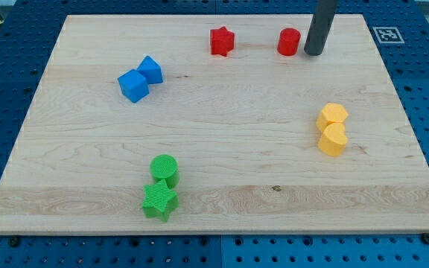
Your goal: Move the red circle towards the red star
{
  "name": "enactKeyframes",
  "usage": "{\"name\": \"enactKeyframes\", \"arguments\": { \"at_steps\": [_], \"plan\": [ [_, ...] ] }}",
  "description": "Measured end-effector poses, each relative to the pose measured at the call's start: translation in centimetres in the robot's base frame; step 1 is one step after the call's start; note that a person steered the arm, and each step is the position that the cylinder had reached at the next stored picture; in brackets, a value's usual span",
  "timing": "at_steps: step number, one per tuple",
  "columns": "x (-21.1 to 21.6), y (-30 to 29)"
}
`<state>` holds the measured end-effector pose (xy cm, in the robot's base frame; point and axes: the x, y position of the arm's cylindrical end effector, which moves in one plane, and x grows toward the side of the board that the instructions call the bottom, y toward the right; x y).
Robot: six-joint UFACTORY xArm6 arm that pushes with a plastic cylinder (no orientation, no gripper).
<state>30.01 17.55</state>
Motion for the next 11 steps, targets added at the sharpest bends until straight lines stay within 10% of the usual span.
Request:
{"name": "enactKeyframes", "arguments": {
  "at_steps": [11],
  "plan": [
    [-0.3, -3.5]
  ]
}}
